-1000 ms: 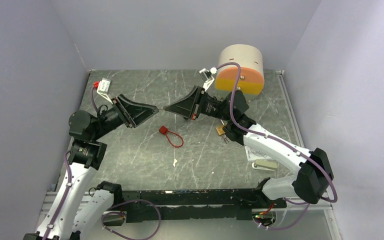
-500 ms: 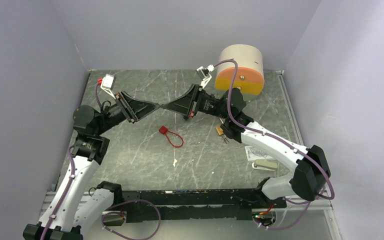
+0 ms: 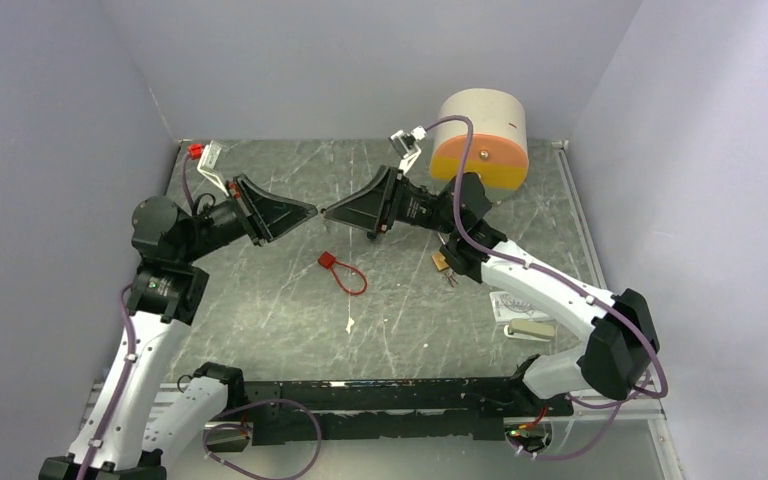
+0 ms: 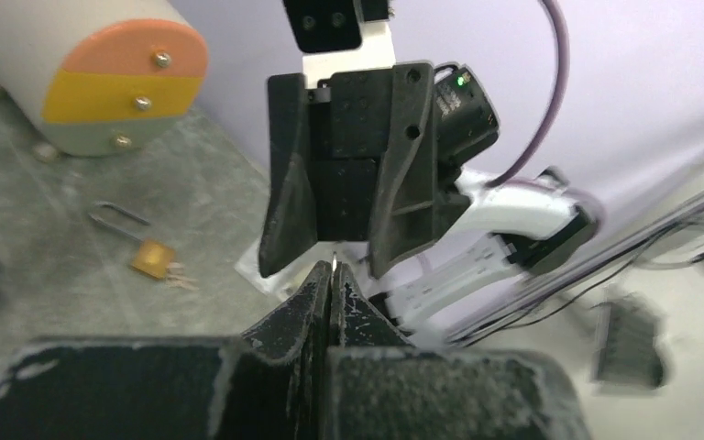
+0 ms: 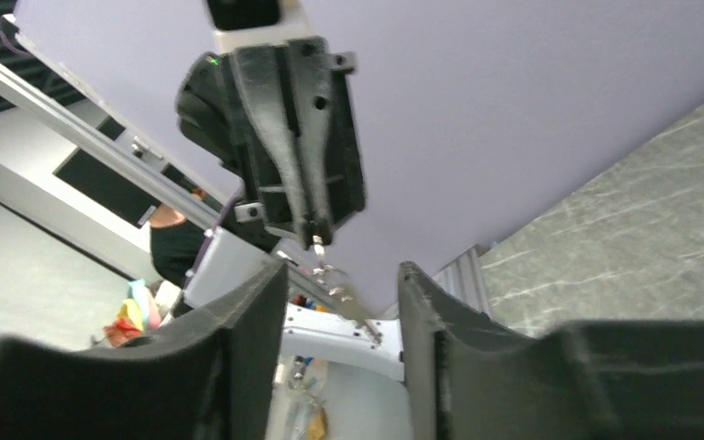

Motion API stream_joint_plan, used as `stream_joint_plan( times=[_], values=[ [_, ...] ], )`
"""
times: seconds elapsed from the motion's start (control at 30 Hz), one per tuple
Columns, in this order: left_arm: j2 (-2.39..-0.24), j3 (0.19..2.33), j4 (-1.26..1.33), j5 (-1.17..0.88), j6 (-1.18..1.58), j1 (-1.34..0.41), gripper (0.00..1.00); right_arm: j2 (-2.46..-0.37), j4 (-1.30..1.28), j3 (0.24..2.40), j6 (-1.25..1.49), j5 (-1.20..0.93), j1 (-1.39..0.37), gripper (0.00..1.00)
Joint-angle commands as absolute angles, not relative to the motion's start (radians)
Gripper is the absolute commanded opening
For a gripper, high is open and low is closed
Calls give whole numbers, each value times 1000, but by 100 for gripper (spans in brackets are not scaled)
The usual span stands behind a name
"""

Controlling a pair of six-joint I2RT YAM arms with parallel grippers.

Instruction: Unlock with the key

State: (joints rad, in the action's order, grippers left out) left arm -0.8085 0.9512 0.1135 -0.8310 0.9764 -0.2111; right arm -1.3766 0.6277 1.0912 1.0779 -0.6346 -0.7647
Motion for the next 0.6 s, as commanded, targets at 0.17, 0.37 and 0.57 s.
stream_joint_plan(
  times=[0.17, 0.37, 0.57],
  values=[
    [-807, 1207, -246, -1056, 181, -213, 3, -1318, 588, 1178, 1062, -721, -722, 70],
    [-864, 1313, -389, -1197, -161, -213, 3, -1359, 601, 1271, 1103, -884, -723, 70],
    [-896, 1348, -356, -1311, -267, -213, 2, -1425, 693, 1322, 1197, -1010, -757, 70]
  ],
)
